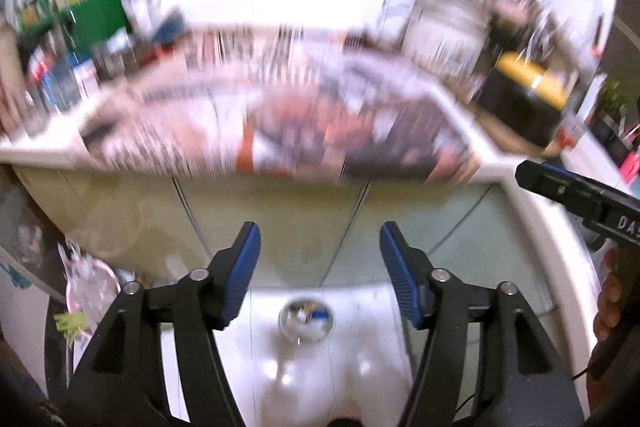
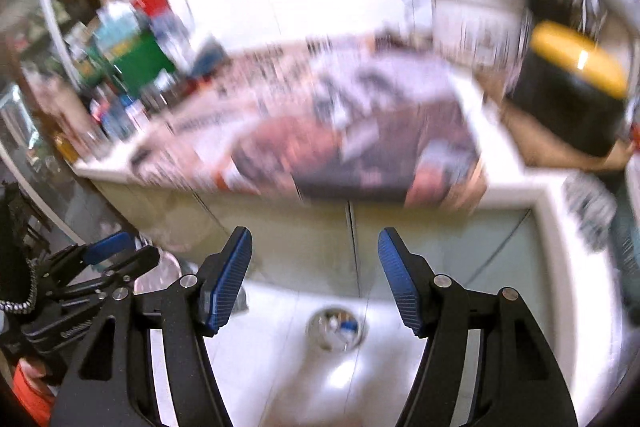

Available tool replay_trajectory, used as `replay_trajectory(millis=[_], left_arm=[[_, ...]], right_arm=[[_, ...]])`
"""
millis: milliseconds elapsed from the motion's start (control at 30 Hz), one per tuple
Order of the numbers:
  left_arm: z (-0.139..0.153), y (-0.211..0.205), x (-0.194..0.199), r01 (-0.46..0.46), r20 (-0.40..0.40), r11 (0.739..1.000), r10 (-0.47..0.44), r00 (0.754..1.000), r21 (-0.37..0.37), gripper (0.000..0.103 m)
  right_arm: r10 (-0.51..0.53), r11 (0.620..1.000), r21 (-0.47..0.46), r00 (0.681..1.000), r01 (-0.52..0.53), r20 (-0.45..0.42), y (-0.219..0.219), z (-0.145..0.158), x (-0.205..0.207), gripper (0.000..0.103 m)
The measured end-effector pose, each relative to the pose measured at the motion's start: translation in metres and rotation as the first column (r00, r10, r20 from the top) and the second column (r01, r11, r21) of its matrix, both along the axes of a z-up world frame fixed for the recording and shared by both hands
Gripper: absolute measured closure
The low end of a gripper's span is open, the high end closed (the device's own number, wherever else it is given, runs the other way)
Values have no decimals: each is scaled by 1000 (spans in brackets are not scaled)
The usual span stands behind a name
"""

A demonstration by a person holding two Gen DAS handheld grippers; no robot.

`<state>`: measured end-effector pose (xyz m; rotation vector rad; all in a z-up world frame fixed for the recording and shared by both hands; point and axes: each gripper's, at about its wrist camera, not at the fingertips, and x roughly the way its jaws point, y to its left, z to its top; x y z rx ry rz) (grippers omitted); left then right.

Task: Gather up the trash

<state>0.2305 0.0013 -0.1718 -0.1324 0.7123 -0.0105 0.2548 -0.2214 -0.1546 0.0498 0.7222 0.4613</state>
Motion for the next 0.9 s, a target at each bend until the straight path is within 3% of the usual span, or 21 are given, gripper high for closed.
replay_trajectory(millis=[133,267,333,367,500,700,900], left_arm=[[70,-4,-46,8,135,1000,-9,991,10,32],[119,-2,-96,36,244,999,-43,969,33,30],[138,1,-126,40,293,998,-52,955,48,14],[147,1,-141,37,312,998,-53,949,56,11],[167,5,-187,37,347,997,-58,936,67,3],[175,15,-235,55,351,997,-72,933,58,2],[176,21,-261,50,358,997,-67,931,56,2]], right_arm=[[14,999,48,989,-22,149,-4,66,-51,41],[16,994,101,972,-41,235,8,103,-101,40],[-3,994,105,962,-27,273,11,114,-127,35],[-13,994,105,957,-18,290,11,119,-139,34],[-50,994,109,942,14,332,12,133,-178,20],[-90,993,107,925,54,370,18,143,-220,0],[-80,994,96,932,48,354,22,142,-240,0]])
